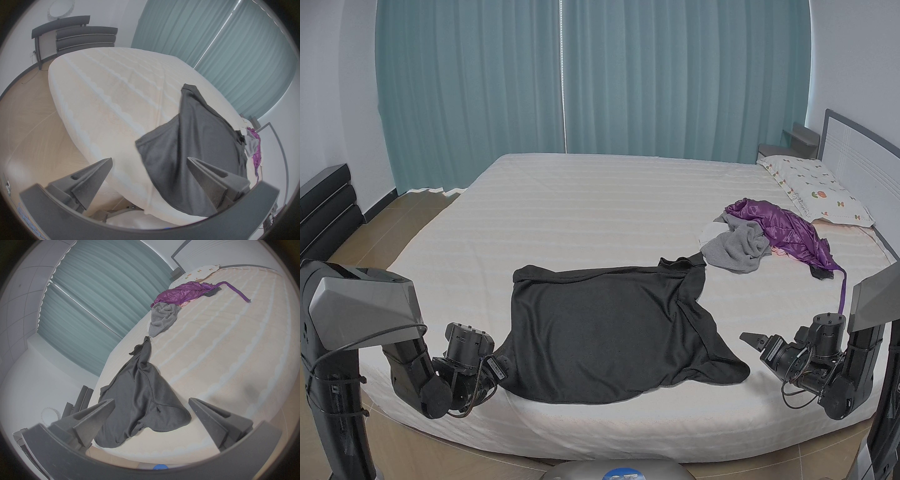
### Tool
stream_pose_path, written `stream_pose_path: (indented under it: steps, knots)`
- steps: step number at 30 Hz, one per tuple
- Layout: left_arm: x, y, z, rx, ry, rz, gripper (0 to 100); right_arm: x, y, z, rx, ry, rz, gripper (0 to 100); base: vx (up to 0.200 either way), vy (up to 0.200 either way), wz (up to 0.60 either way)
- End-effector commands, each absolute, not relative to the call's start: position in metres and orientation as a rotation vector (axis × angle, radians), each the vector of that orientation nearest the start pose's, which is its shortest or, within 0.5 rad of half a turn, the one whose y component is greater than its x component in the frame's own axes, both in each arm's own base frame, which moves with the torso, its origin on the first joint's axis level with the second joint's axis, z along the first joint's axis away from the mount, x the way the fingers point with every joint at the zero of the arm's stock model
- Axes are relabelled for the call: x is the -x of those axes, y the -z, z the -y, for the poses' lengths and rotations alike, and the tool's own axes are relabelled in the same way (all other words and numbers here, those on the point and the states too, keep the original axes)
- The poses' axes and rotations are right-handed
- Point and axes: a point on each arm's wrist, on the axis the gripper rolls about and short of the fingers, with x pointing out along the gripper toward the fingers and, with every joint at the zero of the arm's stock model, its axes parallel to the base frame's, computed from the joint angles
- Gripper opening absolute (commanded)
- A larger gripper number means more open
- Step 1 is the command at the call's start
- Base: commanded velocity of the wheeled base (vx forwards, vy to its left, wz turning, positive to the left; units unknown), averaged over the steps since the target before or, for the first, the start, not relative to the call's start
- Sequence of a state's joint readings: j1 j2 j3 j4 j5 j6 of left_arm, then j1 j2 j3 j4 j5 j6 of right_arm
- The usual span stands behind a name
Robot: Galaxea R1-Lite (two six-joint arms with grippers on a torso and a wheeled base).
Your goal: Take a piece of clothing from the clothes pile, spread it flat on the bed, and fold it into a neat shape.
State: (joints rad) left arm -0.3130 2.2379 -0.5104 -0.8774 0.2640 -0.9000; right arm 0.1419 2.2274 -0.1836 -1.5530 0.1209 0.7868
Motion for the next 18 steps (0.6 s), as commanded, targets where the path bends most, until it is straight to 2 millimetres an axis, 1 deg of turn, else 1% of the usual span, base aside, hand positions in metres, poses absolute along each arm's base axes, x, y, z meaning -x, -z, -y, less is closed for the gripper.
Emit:
stream_pose_path:
  steps: [1, 4, 5, 8, 9, 13, 14, 18]
  knots:
    - [-0.291, 0.043, 0.082, 0.582, -0.355, -0.796, 100, -0.259, 0.003, -0.04, -0.761, -0.051, -0.568, 100, 0.0, 0.0, 0.0]
    - [-0.31, 0.038, 0.075, 0.601, -0.36, -0.734, 100, -0.26, 0.003, -0.04, -0.761, -0.052, -0.566, 100, 0.0, 0.0, 0.0]
    - [-0.314, 0.039, 0.074, 0.604, -0.364, -0.729, 100, -0.259, 0.003, -0.04, -0.761, -0.051, -0.568, 100, 0.0, 0.0, 0.0]
    - [-0.318, 0.043, 0.075, 0.605, -0.365, -0.728, 100, -0.26, 0.003, -0.04, -0.761, -0.053, -0.565, 100, 0.0, 0.0, 0.0]
    - [-0.322, 0.049, 0.076, 0.592, -0.365, -0.734, 100, -0.26, 0.003, -0.04, -0.761, -0.053, -0.565, 100, 0.0, 0.0, 0.0]
    - [-0.329, 0.051, 0.077, 0.578, -0.354, -0.724, 100, -0.26, 0.003, -0.04, -0.761, -0.053, -0.565, 100, 0.0, 0.0, 0.0]
    - [-0.328, 0.051, 0.077, 0.577, -0.355, -0.725, 0, -0.26, 0.003, -0.04, -0.761, -0.053, -0.565, 100, 0.0, 0.0, 0.0]
    - [-0.324, 0.052, 0.076, 0.572, -0.363, -0.738, 0, -0.26, 0.004, -0.039, -0.762, -0.049, -0.565, 100, 0.0, 0.0, 0.0]
